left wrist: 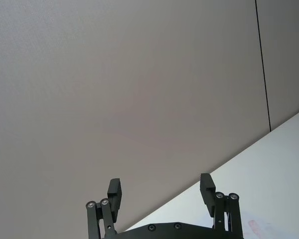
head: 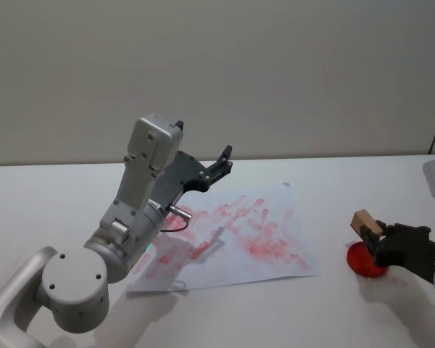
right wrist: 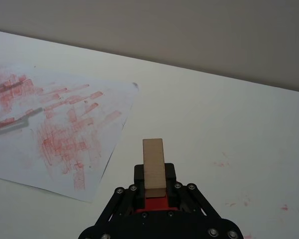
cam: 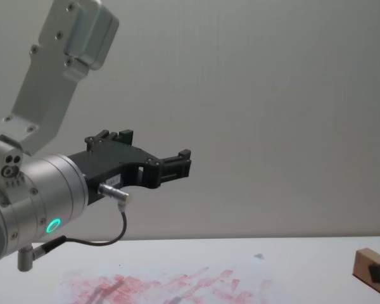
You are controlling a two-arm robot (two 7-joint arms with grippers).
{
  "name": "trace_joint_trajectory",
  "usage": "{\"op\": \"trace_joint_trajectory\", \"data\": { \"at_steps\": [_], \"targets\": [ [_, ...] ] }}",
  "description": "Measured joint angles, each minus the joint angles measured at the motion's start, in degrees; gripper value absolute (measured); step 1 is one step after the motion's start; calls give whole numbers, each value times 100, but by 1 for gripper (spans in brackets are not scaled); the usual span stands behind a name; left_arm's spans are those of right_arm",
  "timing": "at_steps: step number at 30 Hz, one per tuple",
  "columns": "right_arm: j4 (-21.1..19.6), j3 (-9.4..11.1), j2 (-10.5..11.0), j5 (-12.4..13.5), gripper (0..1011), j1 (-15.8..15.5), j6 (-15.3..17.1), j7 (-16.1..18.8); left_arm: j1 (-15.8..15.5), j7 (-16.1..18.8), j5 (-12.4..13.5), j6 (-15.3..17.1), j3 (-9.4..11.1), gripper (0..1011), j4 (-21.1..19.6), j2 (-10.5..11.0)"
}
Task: Use the one hand to pick up the stamp and affix it onto the A4 paper.
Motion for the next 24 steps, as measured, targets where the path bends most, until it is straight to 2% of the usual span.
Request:
{"op": "trace_joint_trajectory", "data": {
  "at_steps": [12,24],
  "targets": [
    [175,-38,-105,105,216,88,152,99,0,0,0,0,0,1001,0,0],
    [217,-56,-146,126,216,58,181,-28,0,0,0,0,0,1001,0,0]
  ]
}}
